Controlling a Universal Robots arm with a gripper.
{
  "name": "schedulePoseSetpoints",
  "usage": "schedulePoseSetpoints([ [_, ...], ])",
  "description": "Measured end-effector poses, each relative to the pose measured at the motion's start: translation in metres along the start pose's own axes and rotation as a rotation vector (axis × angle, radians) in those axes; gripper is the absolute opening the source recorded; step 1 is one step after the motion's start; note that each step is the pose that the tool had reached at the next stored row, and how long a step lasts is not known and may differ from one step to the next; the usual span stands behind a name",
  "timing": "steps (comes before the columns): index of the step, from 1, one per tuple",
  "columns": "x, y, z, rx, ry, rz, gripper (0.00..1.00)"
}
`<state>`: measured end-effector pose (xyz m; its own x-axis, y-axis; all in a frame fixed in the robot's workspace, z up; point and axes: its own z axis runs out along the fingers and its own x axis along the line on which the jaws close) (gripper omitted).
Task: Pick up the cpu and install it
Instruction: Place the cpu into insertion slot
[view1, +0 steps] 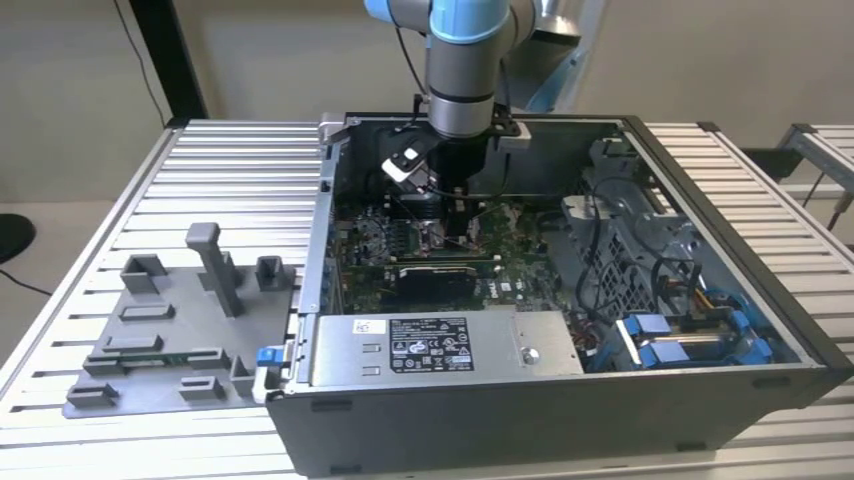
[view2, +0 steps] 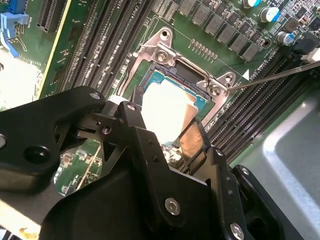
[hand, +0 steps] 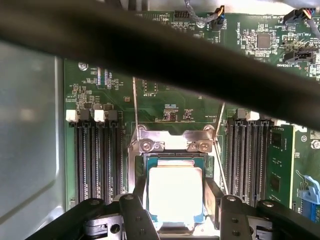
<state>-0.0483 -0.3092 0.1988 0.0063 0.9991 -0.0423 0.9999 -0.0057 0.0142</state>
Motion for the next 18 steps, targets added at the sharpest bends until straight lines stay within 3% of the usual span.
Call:
schedulePoseSetpoints([
  [18,0.0002,0.0002,0.0018,-0.0002,-0.0001,0.000,0.00],
])
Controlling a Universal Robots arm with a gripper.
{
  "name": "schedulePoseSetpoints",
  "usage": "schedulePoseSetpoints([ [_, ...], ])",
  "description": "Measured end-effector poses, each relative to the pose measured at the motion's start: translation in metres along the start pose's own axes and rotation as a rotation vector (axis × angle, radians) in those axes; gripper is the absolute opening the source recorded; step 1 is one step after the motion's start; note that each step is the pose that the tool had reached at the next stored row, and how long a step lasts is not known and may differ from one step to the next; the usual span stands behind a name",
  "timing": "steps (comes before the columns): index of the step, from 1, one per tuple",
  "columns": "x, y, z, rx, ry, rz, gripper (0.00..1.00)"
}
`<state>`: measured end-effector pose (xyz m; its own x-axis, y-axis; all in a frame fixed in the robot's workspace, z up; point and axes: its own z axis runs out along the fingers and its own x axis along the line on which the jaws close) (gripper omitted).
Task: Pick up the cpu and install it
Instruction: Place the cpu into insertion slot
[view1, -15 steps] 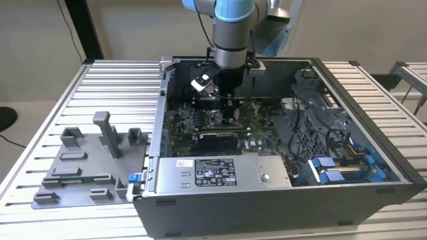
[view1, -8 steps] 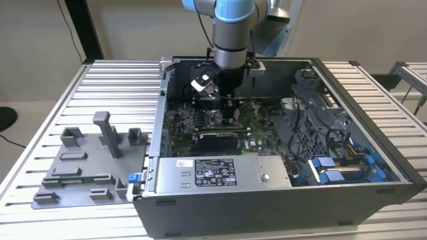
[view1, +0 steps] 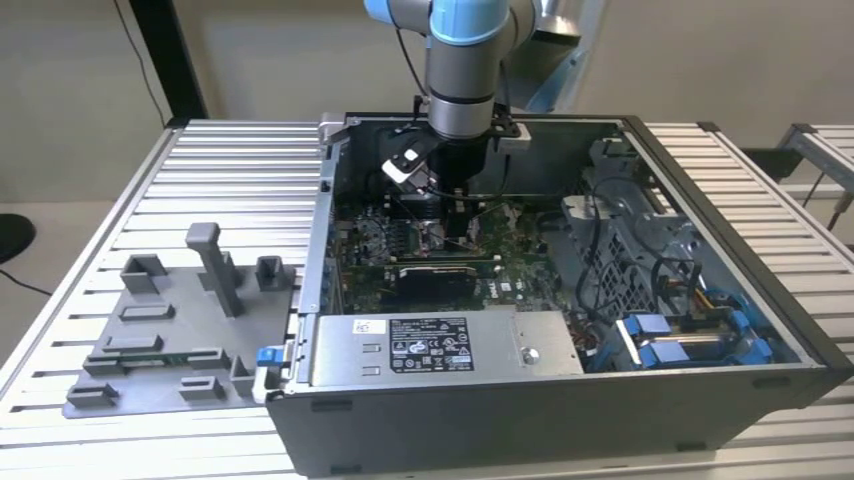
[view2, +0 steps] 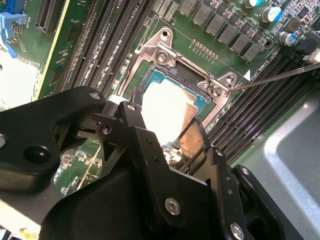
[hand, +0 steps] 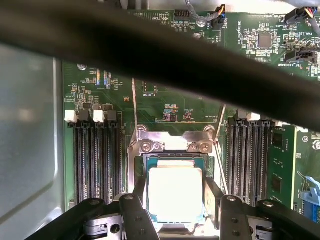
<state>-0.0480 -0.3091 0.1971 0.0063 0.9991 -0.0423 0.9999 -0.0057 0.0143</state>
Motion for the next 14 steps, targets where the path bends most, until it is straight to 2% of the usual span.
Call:
schedulePoseSetpoints([
  [14,0.0000,0.0000,0.0009,0.0001,-0.0001,0.000,0.00],
])
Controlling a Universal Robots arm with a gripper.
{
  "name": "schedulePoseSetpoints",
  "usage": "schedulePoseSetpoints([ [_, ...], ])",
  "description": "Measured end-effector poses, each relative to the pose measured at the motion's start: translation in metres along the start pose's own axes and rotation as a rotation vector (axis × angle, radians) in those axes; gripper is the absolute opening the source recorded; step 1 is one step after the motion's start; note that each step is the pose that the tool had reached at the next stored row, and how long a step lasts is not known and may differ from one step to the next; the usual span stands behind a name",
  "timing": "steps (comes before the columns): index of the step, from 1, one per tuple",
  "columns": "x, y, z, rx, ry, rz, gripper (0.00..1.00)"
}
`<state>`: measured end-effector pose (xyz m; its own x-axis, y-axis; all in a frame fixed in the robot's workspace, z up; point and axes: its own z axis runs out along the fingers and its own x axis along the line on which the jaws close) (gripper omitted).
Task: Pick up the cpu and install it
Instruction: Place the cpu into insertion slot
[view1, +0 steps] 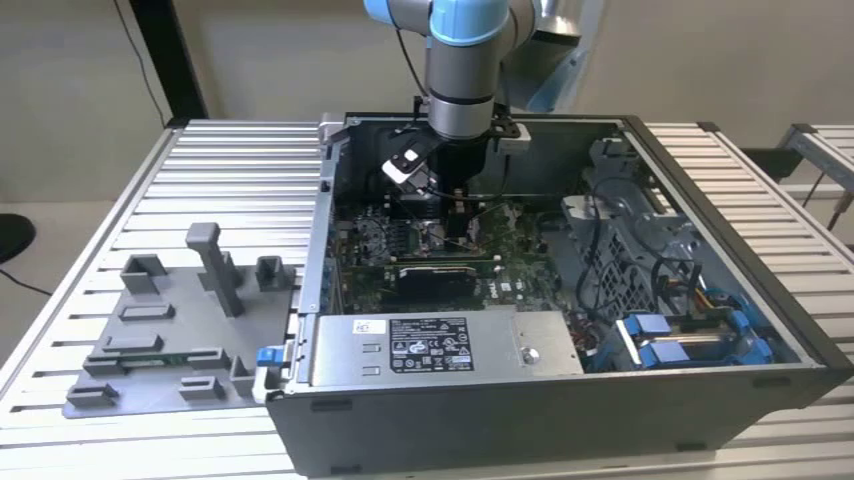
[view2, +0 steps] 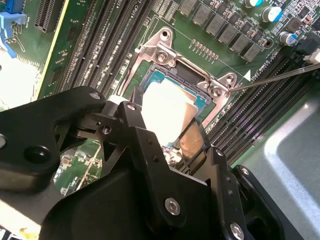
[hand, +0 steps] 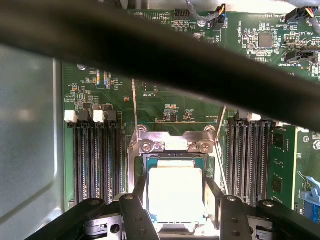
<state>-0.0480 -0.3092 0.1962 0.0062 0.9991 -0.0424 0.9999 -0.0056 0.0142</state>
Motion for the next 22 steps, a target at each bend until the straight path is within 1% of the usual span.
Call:
schedulePoseSetpoints([
  [13,0.0000,0.0000,0.0003,-0.0002,-0.0006,0.000,0.00],
  [14,0.0001,0.0001,0.0005,-0.0007,0.0000,0.000,1.00],
  [18,0.0000,0.0000,0.0003,0.0000,-0.0008,0.000,1.00],
  [19,-0.0001,0.0000,-0.0014,0.0001,-0.0007,0.000,1.00],
  [22,-0.0004,0.0001,-0.0107,-0.0001,-0.0006,0.003,1.00],
])
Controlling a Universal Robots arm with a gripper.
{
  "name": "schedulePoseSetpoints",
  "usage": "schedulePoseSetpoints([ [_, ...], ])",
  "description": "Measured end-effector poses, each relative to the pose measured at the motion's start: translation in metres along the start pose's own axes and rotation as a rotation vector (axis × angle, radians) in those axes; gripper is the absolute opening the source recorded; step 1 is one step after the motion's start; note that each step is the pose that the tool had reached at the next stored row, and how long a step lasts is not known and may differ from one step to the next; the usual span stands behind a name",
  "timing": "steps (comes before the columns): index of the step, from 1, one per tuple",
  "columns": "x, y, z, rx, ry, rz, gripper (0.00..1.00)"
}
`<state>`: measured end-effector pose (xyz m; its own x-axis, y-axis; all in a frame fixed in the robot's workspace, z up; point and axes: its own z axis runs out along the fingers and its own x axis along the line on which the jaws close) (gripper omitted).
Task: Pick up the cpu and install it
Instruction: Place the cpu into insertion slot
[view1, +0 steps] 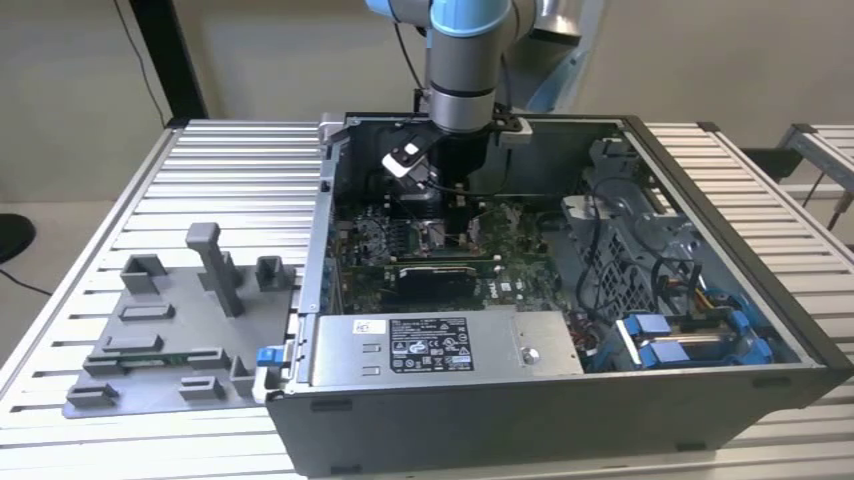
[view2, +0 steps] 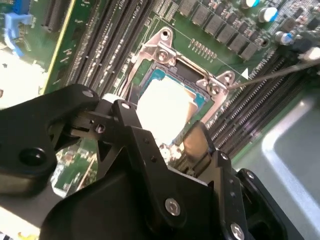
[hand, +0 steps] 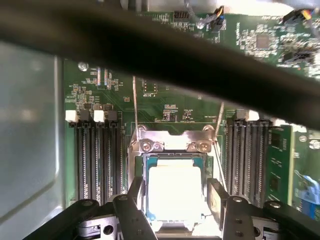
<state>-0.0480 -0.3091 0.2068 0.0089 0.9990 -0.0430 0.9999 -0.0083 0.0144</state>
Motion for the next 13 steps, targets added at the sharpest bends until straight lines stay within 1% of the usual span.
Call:
schedulePoseSetpoints([
  [9,-0.0017,0.0006,-0.0406,0.0001,-0.0001,0.001,1.00],
  [10,-0.0019,0.0007,-0.0441,0.0001,-0.0001,0.001,1.00],
  [13,-0.0021,0.0007,-0.0502,0.0002,-0.0001,0.001,1.00],
])
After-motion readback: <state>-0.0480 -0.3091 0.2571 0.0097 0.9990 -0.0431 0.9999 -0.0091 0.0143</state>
